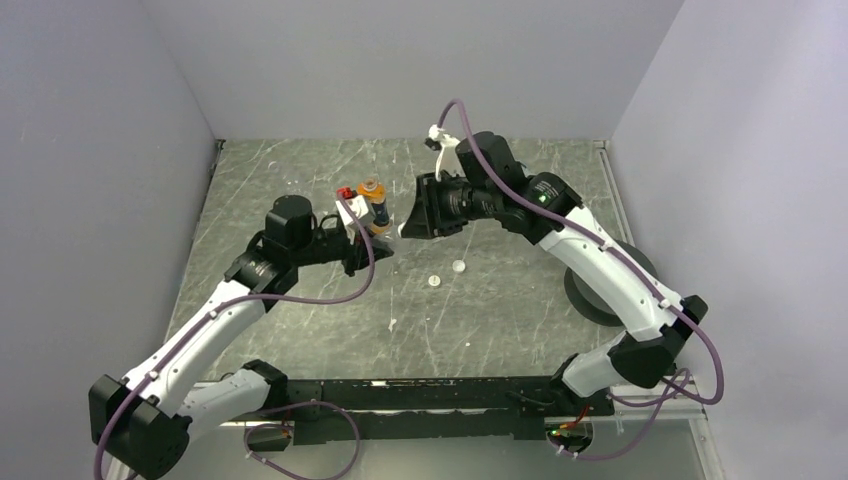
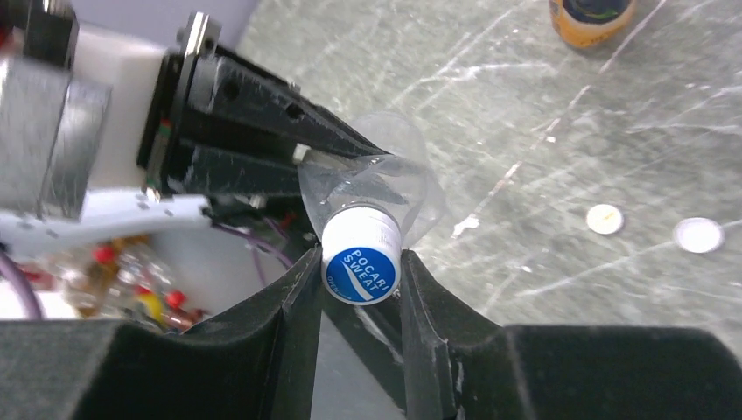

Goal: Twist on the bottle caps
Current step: Screw the bottle cap onto the plastic bottle.

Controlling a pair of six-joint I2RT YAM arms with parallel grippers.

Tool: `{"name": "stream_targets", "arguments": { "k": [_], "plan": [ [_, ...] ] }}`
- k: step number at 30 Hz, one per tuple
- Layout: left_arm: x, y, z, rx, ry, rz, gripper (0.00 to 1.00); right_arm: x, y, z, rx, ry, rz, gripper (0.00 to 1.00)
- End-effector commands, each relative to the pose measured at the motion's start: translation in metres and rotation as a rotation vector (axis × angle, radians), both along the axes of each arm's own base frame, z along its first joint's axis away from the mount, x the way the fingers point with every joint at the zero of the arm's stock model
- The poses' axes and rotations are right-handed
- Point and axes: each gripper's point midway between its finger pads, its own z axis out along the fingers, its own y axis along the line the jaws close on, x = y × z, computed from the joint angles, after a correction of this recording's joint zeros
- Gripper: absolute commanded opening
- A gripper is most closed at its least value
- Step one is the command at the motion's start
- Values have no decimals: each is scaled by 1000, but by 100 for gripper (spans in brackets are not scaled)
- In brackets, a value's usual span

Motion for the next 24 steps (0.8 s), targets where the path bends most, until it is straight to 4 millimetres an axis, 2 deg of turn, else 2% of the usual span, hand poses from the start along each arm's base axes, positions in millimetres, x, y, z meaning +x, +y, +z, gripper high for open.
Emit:
{"name": "stream_targets", "arguments": {
  "k": [1,7,9,10,13,15,16,19,21,24],
  "plan": [
    [43,20,34,-32,-217,286,0,26,3,5,150,139,-184,0],
    [40,15,31,26,-303,321,0,42,16,-1,243,195,-253,0],
    [38,16,23,56,-282,311,0,44,13,2,238,178,-261,8],
    [36,16,20,68,-269,307,0,45,10,5,232,158,-268,16],
    [25,15,4,97,-201,259,0,45,-4,17,203,70,-274,52],
    [15,11,-2,103,-156,201,0,42,-17,28,193,-4,-269,88],
    [9,9,-5,98,-127,169,0,41,-23,33,184,-44,-266,98],
    [-8,4,-5,49,-34,36,0,32,-40,46,157,-160,-227,100],
    [-21,2,-1,-6,23,-63,0,16,-41,51,152,-209,-117,100],
    [-42,-3,8,-72,93,-222,0,-12,-39,44,137,-231,75,100]
  ]
}}
